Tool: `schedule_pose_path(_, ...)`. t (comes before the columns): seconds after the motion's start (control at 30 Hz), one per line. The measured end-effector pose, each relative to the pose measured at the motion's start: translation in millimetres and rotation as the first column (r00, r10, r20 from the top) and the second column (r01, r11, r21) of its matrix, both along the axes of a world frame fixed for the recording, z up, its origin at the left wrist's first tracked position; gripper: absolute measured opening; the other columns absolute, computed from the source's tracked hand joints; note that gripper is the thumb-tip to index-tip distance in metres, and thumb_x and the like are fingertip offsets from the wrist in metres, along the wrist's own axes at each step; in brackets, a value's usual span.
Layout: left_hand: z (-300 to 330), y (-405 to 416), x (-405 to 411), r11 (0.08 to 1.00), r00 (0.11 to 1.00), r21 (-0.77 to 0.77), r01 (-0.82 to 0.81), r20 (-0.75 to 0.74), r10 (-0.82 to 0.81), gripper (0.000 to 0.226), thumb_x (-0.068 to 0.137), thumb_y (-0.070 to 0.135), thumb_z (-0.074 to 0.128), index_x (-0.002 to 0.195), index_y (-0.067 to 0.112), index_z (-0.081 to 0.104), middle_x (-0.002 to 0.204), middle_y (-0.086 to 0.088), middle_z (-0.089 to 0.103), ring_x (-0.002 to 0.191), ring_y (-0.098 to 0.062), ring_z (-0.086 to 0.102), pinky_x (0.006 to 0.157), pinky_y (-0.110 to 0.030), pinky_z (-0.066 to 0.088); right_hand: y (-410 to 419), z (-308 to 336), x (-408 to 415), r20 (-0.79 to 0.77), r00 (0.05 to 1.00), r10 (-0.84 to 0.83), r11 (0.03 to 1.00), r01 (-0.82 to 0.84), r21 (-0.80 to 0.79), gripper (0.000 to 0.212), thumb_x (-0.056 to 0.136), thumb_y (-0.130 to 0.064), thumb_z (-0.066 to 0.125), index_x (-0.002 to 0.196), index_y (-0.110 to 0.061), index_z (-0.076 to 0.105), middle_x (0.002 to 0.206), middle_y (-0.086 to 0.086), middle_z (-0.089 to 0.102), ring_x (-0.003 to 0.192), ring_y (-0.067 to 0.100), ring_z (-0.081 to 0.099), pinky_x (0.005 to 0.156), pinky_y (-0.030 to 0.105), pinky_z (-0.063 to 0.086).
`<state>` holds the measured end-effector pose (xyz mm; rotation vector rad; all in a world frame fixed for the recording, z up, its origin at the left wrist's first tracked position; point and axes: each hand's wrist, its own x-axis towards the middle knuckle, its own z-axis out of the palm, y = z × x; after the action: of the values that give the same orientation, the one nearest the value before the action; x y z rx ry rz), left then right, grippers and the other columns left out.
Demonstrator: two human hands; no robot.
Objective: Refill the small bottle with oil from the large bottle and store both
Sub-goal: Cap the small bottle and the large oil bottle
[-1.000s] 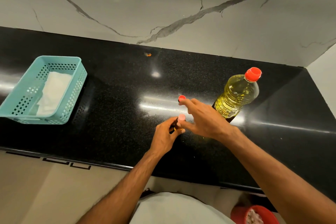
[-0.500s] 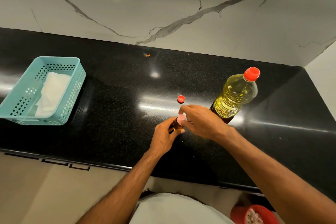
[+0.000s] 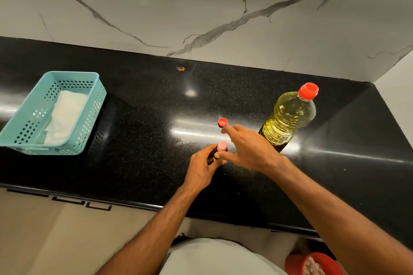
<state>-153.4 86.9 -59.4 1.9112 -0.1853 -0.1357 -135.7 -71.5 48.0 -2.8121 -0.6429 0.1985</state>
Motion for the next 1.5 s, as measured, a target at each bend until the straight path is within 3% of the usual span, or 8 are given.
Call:
schedule_pose_path(0.2, -2.9, -1.8, 0.7, 1.0, 1.0, 0.012, -0.011, 0.024, 0.01, 0.03, 0.082, 0.02, 0.074, 0.109, 0.028, 0.066, 0.093, 0.014, 0.072, 0.091, 0.003, 0.066, 0.086, -0.016, 0.052, 4.6, -1.0, 2.2, -0.093, 0.993, 0.068, 0.996, -0.062, 0.067, 0.021, 0.099, -0.025, 0.049, 0.117, -0.016, 0.054, 0.115, 0.003, 0.056, 0.091, 0.022, 0.057, 0.076, 0.039, 0.051)
schedule_pose_path(0.47, -6.1, -2.2, 0.3, 1.0, 0.999, 0.013, -0.004, 0.036, 0.004, 0.03, 0.082, 0.019, 0.074, 0.109, 0.029, 0.066, 0.093, 0.018, 0.071, 0.091, 0.004, 0.066, 0.085, -0.014, 0.051, 4.0, -8.0, -0.8, -0.083, 0.996, 0.017, 0.993, -0.007, 0.122, 0.022, 0.097, -0.032, 0.053, 0.113, -0.017, 0.054, 0.106, 0.0, 0.058, 0.09, 0.017, 0.056, 0.074, 0.033, 0.05)
schedule_pose_path(0.67, -3.8, 13.4, 27.4, 0.991, 0.99, 0.025, -0.132, 0.059, 0.13, 0.034, 0.077, 0.02, 0.077, 0.102, 0.038, 0.063, 0.088, 0.017, 0.07, 0.087, 0.002, 0.066, 0.081, -0.01, 0.049, 2.4, -27.2, 23.6, -0.145, 0.949, -0.281, 0.815, 0.315, 0.486, 0.04, 0.095, -0.05, 0.05, 0.123, -0.021, 0.055, 0.107, -0.001, 0.06, 0.093, 0.011, 0.059, 0.08, 0.029, 0.05)
schedule_pose_path(0.93, 6.3, 30.4, 87.0, 0.975, 0.983, 0.13, -0.182, 0.027, 0.18, 0.031, 0.077, 0.015, 0.078, 0.105, 0.017, 0.065, 0.086, 0.01, 0.066, 0.084, -0.011, 0.066, 0.077, -0.017, 0.047, 16.5, -67.9, 78.3, -0.131, 0.968, -0.216, 0.975, 0.22, 0.019, 0.06, 0.091, -0.005, 0.05, 0.148, -0.013, 0.034, 0.154, 0.014, 0.028, 0.133, 0.036, 0.039, 0.109, 0.039, 0.035)
schedule_pose_path(1.1, 10.7, 29.2, 105.5, 0.972, 0.986, 0.163, -0.167, 0.017, 0.166, 0.027, 0.078, 0.017, 0.077, 0.102, 0.017, 0.065, 0.087, 0.007, 0.068, 0.081, -0.006, 0.064, 0.068, -0.005, 0.043, 24.7, -73.2, 87.8, -0.065, 0.986, -0.154, 0.977, 0.142, -0.16, 0.045, 0.09, 0.001, 0.052, 0.133, -0.012, 0.05, 0.142, 0.013, 0.041, 0.126, 0.033, 0.044, 0.102, 0.04, 0.043)
schedule_pose_path(1.23, 9.1, 31.3, 107.7, 0.977, 0.989, 0.155, -0.145, -0.011, 0.148, 0.031, 0.078, 0.018, 0.078, 0.105, 0.023, 0.063, 0.085, 0.015, 0.065, 0.076, 0.009, 0.06, 0.072, -0.015, 0.05, 27.4, -59.1, 81.6, -0.009, 0.984, -0.176, 0.96, 0.17, -0.222, 0.024, 0.095, -0.003, 0.047, 0.115, -0.006, 0.059, 0.119, 0.015, 0.053, 0.112, 0.033, 0.053, 0.086, 0.04, 0.046)
schedule_pose_path(1.37, 9.3, 36.1, 95.8, 0.983, 0.976, 0.03, -0.179, -0.116, 0.182, 0.074, 0.075, 0.016, 0.081, 0.14, 0.02, 0.046, 0.123, 0.01, 0.055, 0.115, -0.003, 0.053, 0.1, -0.025, 0.044, 22.9, -29.3, 41.2, 0.011, 0.97, -0.243, 0.968, 0.241, 0.073, 0.026, 0.097, -0.014, 0.047, 0.118, -0.008, 0.06, 0.114, 0.013, 0.053, 0.098, 0.033, 0.059, 0.082, 0.043, 0.05)
schedule_pose_path(1.5, 27.0, 30.6, 56.7, 0.916, 0.908, -0.076, -0.393, 0.129, 0.4, 0.057, 0.083, 0.021, 0.073, 0.13, 0.038, 0.048, 0.129, 0.018, 0.052, 0.119, -0.003, 0.051, 0.095, -0.036, 0.051, 11.6, 37.6, -4.8, 0.097, 0.984, -0.152, 0.89, 0.093, 0.447, 0.018, 0.09, -0.019, 0.065, 0.106, -0.013, 0.07, 0.109, 0.003, 0.056, 0.091, 0.018, 0.061, 0.079, 0.034, 0.053)
